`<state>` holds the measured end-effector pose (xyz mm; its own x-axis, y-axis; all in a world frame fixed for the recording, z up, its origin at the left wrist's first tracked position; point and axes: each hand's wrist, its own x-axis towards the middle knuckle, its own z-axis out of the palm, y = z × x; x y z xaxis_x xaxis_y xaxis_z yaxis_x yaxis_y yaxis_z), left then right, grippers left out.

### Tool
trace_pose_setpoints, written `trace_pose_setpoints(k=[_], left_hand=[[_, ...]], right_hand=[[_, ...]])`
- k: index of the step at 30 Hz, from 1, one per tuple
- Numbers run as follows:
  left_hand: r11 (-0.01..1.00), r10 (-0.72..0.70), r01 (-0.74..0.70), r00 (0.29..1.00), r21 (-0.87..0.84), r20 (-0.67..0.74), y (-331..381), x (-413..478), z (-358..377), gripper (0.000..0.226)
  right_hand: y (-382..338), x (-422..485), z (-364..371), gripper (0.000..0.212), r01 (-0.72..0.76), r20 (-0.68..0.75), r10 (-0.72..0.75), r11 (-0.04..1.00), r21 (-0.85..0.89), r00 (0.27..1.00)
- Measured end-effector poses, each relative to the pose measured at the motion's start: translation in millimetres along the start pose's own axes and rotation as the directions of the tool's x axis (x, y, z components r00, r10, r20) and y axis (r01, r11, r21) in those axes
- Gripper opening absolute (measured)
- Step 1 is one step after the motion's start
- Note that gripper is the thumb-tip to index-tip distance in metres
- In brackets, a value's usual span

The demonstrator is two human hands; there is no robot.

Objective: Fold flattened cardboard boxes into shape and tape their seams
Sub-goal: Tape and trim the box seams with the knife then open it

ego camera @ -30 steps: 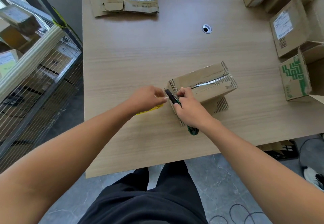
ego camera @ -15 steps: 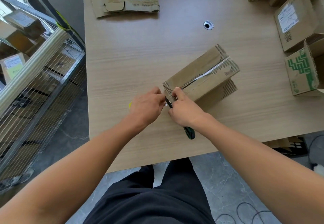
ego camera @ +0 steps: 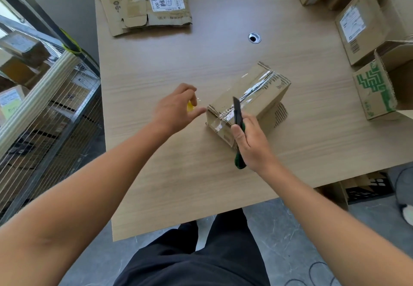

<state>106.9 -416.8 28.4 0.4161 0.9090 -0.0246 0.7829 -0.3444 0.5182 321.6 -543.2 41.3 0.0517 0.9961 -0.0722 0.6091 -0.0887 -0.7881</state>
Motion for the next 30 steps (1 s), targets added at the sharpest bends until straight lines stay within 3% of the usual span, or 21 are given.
trace_pose_setpoints(k=[3, 6, 9, 12, 17, 19, 24, 27, 30], left_hand=[[0.992, 0.122, -0.124, 0.990, 0.028, 0.067, 11, 13, 3, 0.052], [0.960, 0.212, -0.229, 0.970, 0.163, 0.116, 19, 23, 9, 0.067], [0.918, 0.270, -0.296, 0.954, 0.265, 0.130, 19, 26, 19, 0.067], [0.915, 0.276, -0.288, 0.957, 0.283, 0.084, 18, 26, 33, 0.065], [0.921, 0.293, -0.281, 0.956, 0.270, -0.004, 16, 22, 49, 0.065], [0.923, 0.296, -0.277, 0.955, 0.266, -0.031, 18, 22, 52, 0.064], [0.957, 0.214, -0.216, 0.976, 0.193, 0.031, 23, 24, 54, 0.051], [0.984, 0.154, -0.157, 0.987, 0.079, 0.047, 25, 20, 49, 0.035], [0.996, -0.002, 0.005, 1.000, -0.091, 0.027, 30, 11, 39, 0.022]], right_hand=[[2, 1, 18, 0.044, -0.083, -0.178, 0.084, 0.996, 0.016, 0.980], [12, 4, 38, 0.052, -0.060, -0.255, 0.031, 0.992, -0.107, 0.967], [26, 1, 50, 0.046, -0.043, -0.359, 0.008, 0.995, -0.087, 0.933], [39, 2, 58, 0.034, 0.006, -0.444, -0.051, 0.995, -0.104, 0.895], [49, 13, 59, 0.047, 0.090, -0.537, -0.110, 0.994, -0.063, 0.836], [55, 21, 57, 0.032, 0.097, -0.553, -0.149, 0.988, -0.122, 0.820], [75, 40, 28, 0.026, 0.215, -0.409, -0.323, 0.933, -0.287, 0.854], [85, 57, -6, 0.027, 0.307, -0.229, -0.365, 0.917, -0.253, 0.902], [87, 77, -38, 0.038, 0.317, -0.008, -0.322, 0.936, -0.152, 0.947]])
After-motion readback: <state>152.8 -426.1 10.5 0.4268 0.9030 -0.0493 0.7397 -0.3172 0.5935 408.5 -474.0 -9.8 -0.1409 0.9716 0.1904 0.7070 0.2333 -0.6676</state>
